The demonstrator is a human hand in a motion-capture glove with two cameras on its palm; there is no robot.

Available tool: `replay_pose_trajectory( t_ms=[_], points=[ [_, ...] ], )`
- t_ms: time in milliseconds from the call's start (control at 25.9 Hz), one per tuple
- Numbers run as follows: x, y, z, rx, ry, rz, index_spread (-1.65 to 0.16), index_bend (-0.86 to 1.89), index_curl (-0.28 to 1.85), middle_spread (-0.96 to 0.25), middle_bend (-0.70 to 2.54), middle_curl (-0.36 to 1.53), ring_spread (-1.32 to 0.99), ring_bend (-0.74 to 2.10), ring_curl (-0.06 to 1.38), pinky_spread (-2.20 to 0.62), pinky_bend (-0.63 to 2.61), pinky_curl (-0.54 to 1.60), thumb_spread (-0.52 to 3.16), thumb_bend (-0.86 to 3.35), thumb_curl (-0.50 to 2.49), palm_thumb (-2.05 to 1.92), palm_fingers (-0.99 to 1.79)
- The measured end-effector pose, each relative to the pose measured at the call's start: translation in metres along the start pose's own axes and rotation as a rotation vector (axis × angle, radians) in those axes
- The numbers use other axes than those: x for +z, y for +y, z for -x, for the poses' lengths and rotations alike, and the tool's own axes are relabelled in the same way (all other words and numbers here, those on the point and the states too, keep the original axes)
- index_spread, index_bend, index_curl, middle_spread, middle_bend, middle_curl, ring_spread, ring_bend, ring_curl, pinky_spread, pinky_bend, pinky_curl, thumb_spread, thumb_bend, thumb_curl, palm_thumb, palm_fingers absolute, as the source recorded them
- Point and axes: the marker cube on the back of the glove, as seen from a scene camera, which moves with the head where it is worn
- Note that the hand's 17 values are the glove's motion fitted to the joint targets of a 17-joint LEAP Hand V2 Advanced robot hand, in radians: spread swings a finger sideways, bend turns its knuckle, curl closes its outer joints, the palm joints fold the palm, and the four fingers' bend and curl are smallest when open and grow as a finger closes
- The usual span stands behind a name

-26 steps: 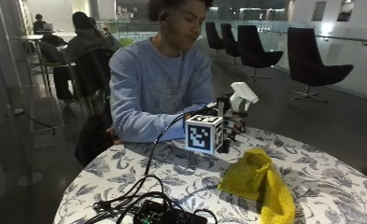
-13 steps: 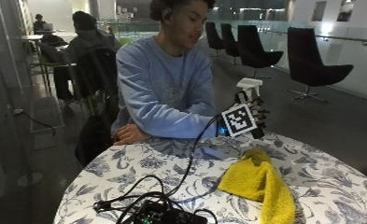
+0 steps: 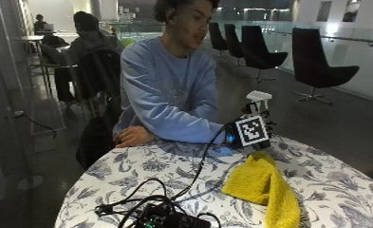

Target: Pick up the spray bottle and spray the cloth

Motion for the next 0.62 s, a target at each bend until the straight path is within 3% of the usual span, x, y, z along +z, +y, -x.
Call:
replay_pose_trajectory(
  t_ms=[154, 347, 502, 618],
  points=[
    [0.006, 0.007, 0.001, 0.003, -0.012, 0.060, -0.28, 0.13, 0.20, -0.05, 0.32, 0.47, -0.03, 0.61, 0.40, 0.16, 0.16, 0.32, 0.90, -0.03, 0.41, 0.72, 0.86],
    [0.003, 0.006, -0.001, 0.052, 0.049, 0.009, -0.28, 0.14, 0.23, -0.05, 0.33, 0.47, -0.05, 0.56, 0.39, 0.16, 0.15, 0.30, 0.88, -0.03, 0.40, 0.72, 0.77],
    [-0.022, 0.029, -0.001, 0.084, 0.205, -0.010, -0.29, 0.09, 0.23, -0.03, 0.26, 0.45, -0.03, 0.50, 0.38, 0.15, 0.23, 0.34, 0.88, -0.03, 0.39, 0.72, 0.56],
    [-0.055, 0.053, 0.004, 0.105, 0.316, -0.039, -0.29, 0.11, 0.22, -0.03, 0.26, 0.44, -0.03, 0.51, 0.37, 0.14, 0.23, 0.32, 0.88, -0.02, 0.39, 0.73, 0.65]
  ],
)
